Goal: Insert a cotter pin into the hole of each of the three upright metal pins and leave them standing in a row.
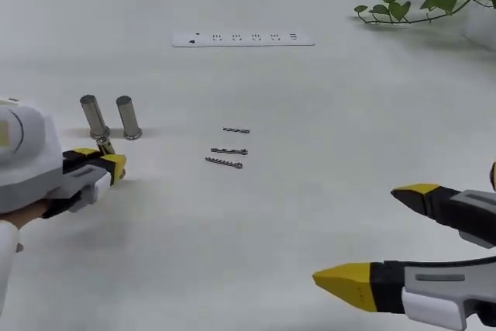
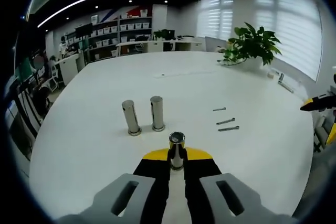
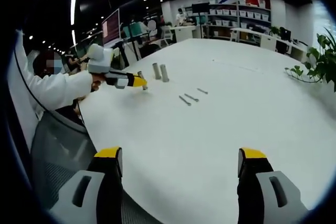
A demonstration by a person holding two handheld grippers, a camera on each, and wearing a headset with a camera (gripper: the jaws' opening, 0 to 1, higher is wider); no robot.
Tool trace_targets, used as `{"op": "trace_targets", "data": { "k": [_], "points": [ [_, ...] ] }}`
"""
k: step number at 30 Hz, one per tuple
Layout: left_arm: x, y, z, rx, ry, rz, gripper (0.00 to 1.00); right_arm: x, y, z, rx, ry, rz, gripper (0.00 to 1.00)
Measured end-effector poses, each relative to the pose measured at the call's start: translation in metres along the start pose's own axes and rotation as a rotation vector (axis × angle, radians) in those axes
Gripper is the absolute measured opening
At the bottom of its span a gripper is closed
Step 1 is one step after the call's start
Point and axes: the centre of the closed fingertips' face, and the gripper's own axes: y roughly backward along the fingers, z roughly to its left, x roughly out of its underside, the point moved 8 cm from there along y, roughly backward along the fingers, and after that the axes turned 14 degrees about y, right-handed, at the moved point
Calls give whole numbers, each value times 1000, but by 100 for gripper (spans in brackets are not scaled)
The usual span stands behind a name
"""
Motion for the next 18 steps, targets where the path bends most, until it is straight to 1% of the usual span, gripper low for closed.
{"op": "trace_targets", "data": {
  "k": [1, 4, 5, 6, 8, 10, 11, 12, 15, 18],
  "points": [
    [1, 1, -1, -1, 2, 0, 5, 0, 0, 0, -2, 2, -3, 89],
    [8, 7, -11, 0, -31, 26, 5, -1, -1, 1, -11, 6, -14, 89],
    [10, 10, -15, -5, -36, 23, 5, -1, -1, 1, -18, 6, -14, 89],
    [11, 11, -18, -11, -16, 24, 5, -1, -2, 1, -25, 10, -12, 89],
    [13, 15, -24, -11, -21, 16, 5, -1, -3, 1, -32, 22, -11, 89],
    [16, 18, -29, -16, -19, 21, 5, -2, -3, -1, -34, 23, -17, 89],
    [17, 19, -30, -19, 5, 22, 5, -2, -3, -1, -36, 22, -23, 89],
    [20, 19, -33, -19, 15, 24, 5, -4, -3, -2, -42, 24, -29, 89],
    [27, 19, -41, -24, -4, 41, 5, -5, -5, -2, -54, 35, -30, 89],
    [34, 20, -48, -21, 14, 48, 5, -7, -6, -3, -63, 44, -35, 89]
  ]
}}
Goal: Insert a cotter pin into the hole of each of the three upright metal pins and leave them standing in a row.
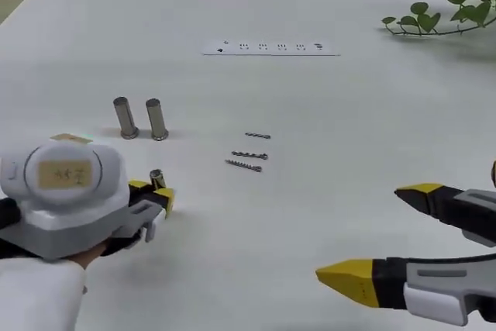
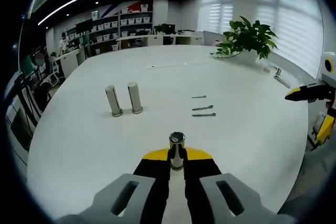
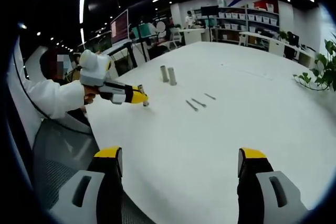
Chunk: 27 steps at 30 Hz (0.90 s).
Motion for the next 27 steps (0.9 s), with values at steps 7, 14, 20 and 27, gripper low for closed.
{"op": "trace_targets", "data": {
  "k": [7, 14, 20, 27],
  "points": [
    [10, -1, -13, 19, 9, 6, 5, -2, 0, 2, -17, 18, -2, 88],
    [18, -2, -17, 11, 26, 15, 5, 1, 4, -1, -29, 29, 2, 89],
    [20, -2, -20, 9, 9, 5, 5, 1, 5, -2, -39, 31, 0, 89],
    [26, -4, -21, 5, 13, 19, 5, 0, 3, 0, -55, 38, -3, 89]
  ]
}}
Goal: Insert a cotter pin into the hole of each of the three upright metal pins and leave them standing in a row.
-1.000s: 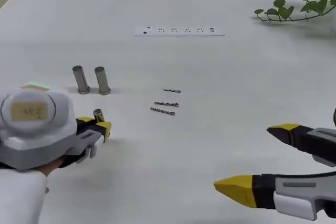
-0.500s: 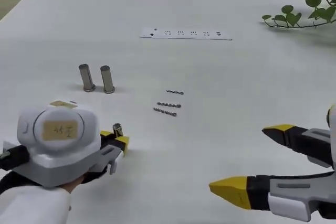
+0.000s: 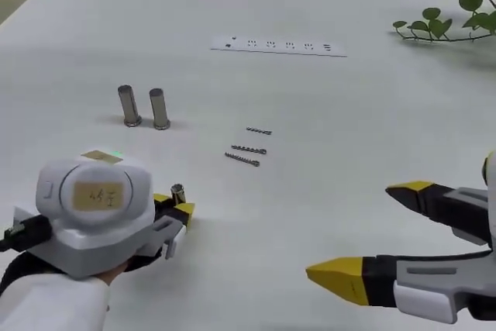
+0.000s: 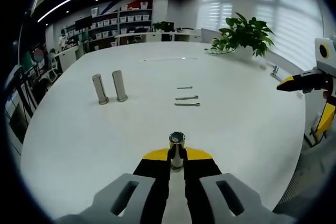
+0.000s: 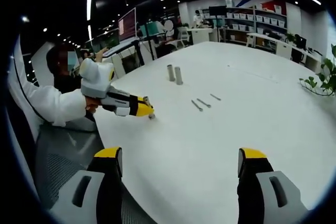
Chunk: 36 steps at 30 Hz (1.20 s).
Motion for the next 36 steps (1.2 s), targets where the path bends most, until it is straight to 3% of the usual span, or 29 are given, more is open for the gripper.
{"op": "trace_targets", "data": {
  "k": [3, 4, 9, 17, 21, 24, 26, 27, 33, 36],
  "points": [
    [2, 1, 1, 3, 4, -17, 5, 1, -1, 1, -5, -1, 3, 89],
    [2, 1, 2, 5, 36, -30, 5, 1, 0, 1, -7, -1, 4, 89],
    [4, 2, 2, 2, 33, -50, 6, 3, -1, 1, -11, -2, 10, 89],
    [6, 5, 1, -11, 43, -55, 6, 3, -1, 4, -16, -1, 13, 88],
    [7, 5, 0, -12, 27, -48, 6, 3, 0, 4, -16, -5, 10, 89],
    [7, 5, -1, -7, -40, -46, 6, 3, 0, 5, -16, -3, 9, 89],
    [7, 5, 0, -4, -5, -50, 6, 3, 1, 5, -17, -1, 8, 89],
    [7, 5, 0, 4, 15, -49, 7, 2, 0, 5, -18, -2, 8, 89],
    [6, 5, -4, 35, -1, -37, 18, 1, 1, 4, -14, -1, 3, 89],
    [6, 6, -6, 48, 3, -28, 29, 1, 1, 4, -15, 1, 2, 89]
  ]
}}
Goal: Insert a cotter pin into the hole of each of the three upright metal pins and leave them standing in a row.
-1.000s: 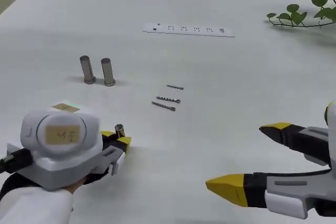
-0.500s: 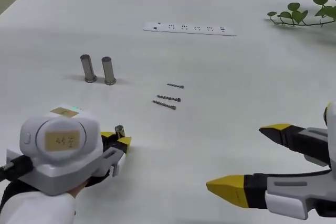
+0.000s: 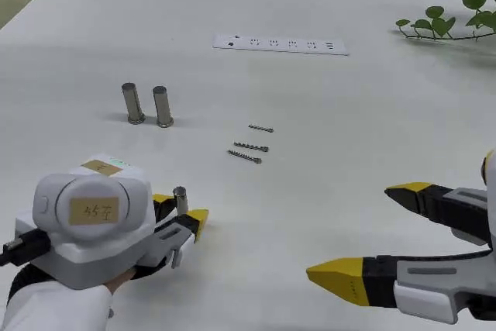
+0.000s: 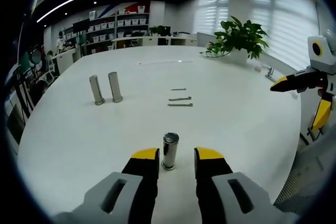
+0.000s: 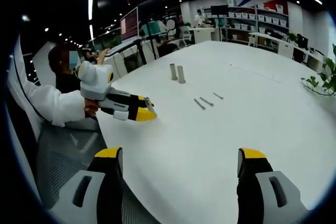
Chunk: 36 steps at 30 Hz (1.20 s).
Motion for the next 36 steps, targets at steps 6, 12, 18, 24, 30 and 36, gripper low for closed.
{"op": "trace_targets", "data": {
  "k": [6, 12, 18, 24, 30, 36],
  "points": [
    [-7, 12, -1, 59, -6, 1, 42, 0, 2, -1, 0, 5, 4, 88],
    [-20, 28, -6, 132, -107, 0, 47, 1, 5, -3, 9, 11, 13, 88],
    [-35, 45, -17, 283, -136, -6, 59, 1, 4, -6, 14, 5, 19, 88],
    [-55, 61, -21, 377, -55, -113, 72, 0, 4, -6, 12, 8, 25, 88],
    [-61, 71, -17, 383, -74, -123, 83, -2, 3, -8, 15, 24, 41, 88],
    [-57, 81, -11, 389, -104, -95, 92, -9, 7, -17, 36, 35, 36, 88]
  ]
}}
